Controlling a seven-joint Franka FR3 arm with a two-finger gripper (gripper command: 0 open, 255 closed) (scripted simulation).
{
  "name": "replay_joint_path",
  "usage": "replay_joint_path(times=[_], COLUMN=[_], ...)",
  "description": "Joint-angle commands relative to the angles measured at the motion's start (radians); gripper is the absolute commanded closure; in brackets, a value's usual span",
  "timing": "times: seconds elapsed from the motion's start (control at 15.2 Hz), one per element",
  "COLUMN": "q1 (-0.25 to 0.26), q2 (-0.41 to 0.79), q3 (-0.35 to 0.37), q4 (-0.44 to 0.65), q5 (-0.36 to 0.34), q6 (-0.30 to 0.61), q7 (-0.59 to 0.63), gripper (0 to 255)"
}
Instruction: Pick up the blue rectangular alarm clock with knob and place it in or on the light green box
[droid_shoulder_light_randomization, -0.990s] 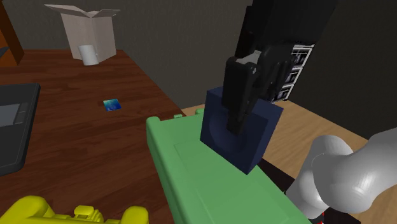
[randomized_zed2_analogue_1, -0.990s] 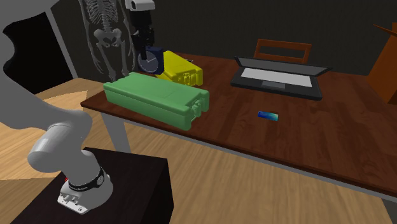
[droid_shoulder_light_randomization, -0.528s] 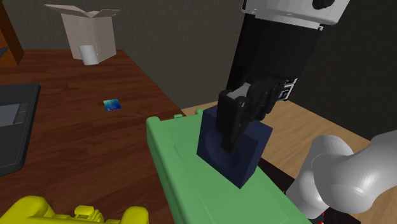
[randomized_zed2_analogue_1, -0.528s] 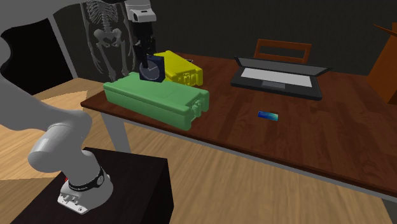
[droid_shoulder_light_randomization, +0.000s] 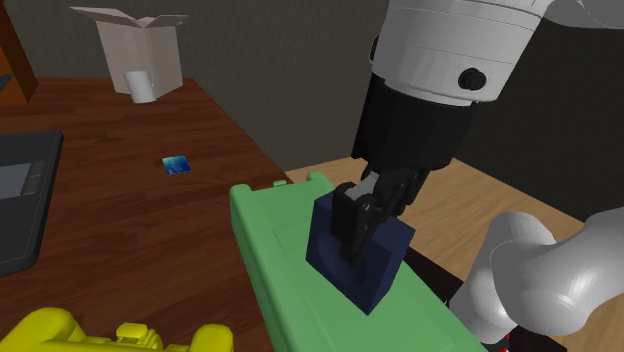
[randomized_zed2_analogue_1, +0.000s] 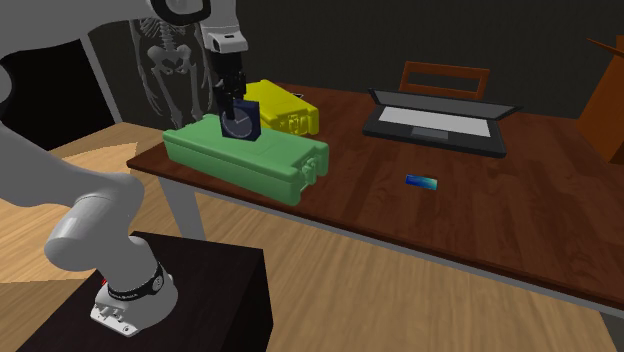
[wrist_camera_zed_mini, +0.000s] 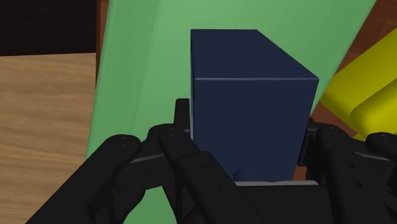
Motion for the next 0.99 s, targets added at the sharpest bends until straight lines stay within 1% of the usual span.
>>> replay_joint_path(times=[0.0, 0.26, 0.33, 0.66, 0.92], q1=[0.000, 0.000, 0.000, 0.000, -0.016], q2=[-0.001, -0.001, -0.002, -0.001, 0.047], q3=[0.000, 0.000, 0.000, 0.000, -0.015], q4=[-0.004, -0.004, -0.006, -0.004, 0.156], q5=[0.000, 0.000, 0.000, 0.000, -0.024], q6=[0.002, 0.002, 0.003, 0.002, -0.112], q7=[0.000, 0.000, -0.001, 0.000, 0.016], gripper=[255, 255, 0, 0, 0])
